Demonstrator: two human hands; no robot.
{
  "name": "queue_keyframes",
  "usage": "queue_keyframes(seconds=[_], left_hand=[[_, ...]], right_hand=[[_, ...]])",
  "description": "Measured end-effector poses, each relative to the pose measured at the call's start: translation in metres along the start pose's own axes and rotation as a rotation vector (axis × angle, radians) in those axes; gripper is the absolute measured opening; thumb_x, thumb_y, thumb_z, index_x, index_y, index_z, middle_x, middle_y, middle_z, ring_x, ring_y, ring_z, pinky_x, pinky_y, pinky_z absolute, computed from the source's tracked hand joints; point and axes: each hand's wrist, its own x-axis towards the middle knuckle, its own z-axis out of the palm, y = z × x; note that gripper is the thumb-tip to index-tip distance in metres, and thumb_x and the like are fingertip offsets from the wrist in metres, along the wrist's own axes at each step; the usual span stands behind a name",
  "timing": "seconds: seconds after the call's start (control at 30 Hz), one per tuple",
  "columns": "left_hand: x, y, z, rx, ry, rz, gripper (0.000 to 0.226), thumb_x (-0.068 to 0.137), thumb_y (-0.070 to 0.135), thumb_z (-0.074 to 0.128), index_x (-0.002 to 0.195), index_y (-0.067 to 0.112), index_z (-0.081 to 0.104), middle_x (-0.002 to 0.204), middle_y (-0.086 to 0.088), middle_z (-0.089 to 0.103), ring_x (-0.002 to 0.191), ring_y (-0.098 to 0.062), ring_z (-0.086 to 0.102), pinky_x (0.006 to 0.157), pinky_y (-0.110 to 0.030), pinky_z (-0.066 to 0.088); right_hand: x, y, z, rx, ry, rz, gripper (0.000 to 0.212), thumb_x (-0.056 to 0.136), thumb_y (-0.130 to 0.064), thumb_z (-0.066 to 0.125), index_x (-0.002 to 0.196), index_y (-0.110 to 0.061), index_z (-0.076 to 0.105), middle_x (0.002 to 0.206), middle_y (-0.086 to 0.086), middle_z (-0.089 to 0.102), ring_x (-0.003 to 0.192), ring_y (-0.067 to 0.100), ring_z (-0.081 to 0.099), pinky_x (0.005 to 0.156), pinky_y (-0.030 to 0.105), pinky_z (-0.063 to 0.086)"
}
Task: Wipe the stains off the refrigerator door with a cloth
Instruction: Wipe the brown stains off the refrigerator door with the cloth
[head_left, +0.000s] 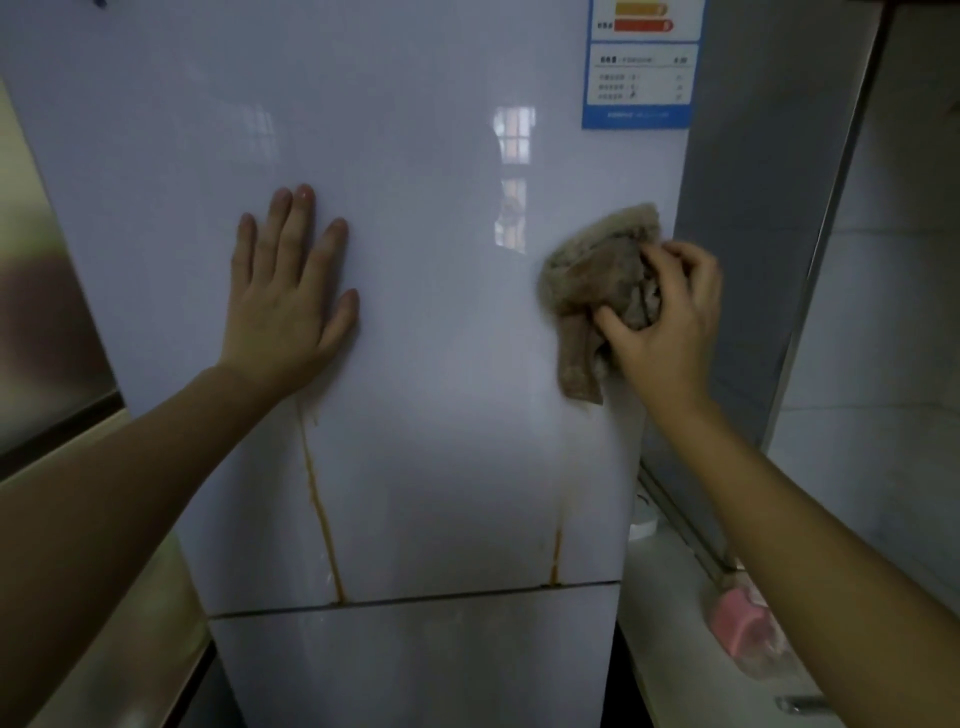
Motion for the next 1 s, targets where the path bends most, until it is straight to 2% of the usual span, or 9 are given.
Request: queue_keyframes(seconds=[0.1, 0.37, 0.57, 0.63, 0.8, 1.0], left_hand=[[0.000, -0.001, 0.001, 0.004, 0.000, -0.001, 0.066, 0.102, 0.047, 0.033, 0.158, 0.012, 0.027, 0.169, -0.019, 0.013, 0.157, -0.036, 0.010, 0.128, -0.056, 0.008], [0.000, -0.003, 0.006, 0.001, 0.032, 0.013, 0.066, 0.102, 0.048, 0.033, 0.158, 0.013, 0.026, 0.169, -0.018, 0.014, 0.158, -0.034, 0.010, 0.128, -0.056, 0.008], [0.000, -0.002, 0.003, -0.006, 0.029, 0.022, 0.066, 0.103, 0.047, 0.035, 0.158, 0.012, 0.027, 0.168, -0.021, 0.015, 0.157, -0.037, 0.012, 0.127, -0.057, 0.010], [0.000, -0.002, 0.004, -0.016, 0.026, 0.017, 0.066, 0.102, 0.046, 0.036, 0.158, 0.012, 0.026, 0.168, -0.020, 0.014, 0.157, -0.037, 0.011, 0.127, -0.057, 0.009], [-0.001, -0.001, 0.008, -0.066, 0.043, 0.004, 0.065, 0.102, 0.043, 0.038, 0.158, 0.013, 0.025, 0.169, -0.020, 0.012, 0.157, -0.038, 0.009, 0.127, -0.057, 0.004], [0.001, -0.003, 0.012, -0.115, 0.099, 0.028, 0.063, 0.101, 0.043, 0.036, 0.155, 0.012, 0.029, 0.167, -0.022, 0.016, 0.156, -0.042, 0.013, 0.125, -0.057, 0.004]], right_hand=[[0.003, -0.007, 0.005, 0.009, 0.052, 0.036, 0.061, 0.080, -0.031, 0.079, 0.133, -0.010, 0.060, 0.132, 0.015, 0.049, 0.124, 0.028, 0.047, 0.106, 0.043, 0.044], [-0.016, -0.017, 0.014, -0.016, 0.015, 0.018, 0.069, 0.083, -0.045, 0.078, 0.137, -0.008, 0.058, 0.134, 0.017, 0.049, 0.125, 0.032, 0.047, 0.105, 0.049, 0.043], [-0.049, -0.028, 0.027, 0.001, 0.041, 0.064, 0.064, 0.083, -0.043, 0.077, 0.135, -0.011, 0.059, 0.133, 0.013, 0.050, 0.124, 0.028, 0.048, 0.104, 0.050, 0.045], [-0.064, -0.030, 0.032, 0.009, 0.093, 0.151, 0.062, 0.083, -0.039, 0.078, 0.135, -0.014, 0.059, 0.132, 0.011, 0.049, 0.125, 0.027, 0.048, 0.105, 0.048, 0.045], [-0.115, -0.029, 0.037, 0.017, 0.198, 0.410, 0.063, 0.081, -0.033, 0.081, 0.137, -0.012, 0.058, 0.132, 0.011, 0.049, 0.126, 0.022, 0.048, 0.107, 0.030, 0.042], [-0.184, -0.039, 0.043, 0.071, 0.331, 0.809, 0.062, 0.082, -0.030, 0.083, 0.134, -0.010, 0.057, 0.126, 0.013, 0.053, 0.113, 0.020, 0.055, 0.097, 0.031, 0.047]])
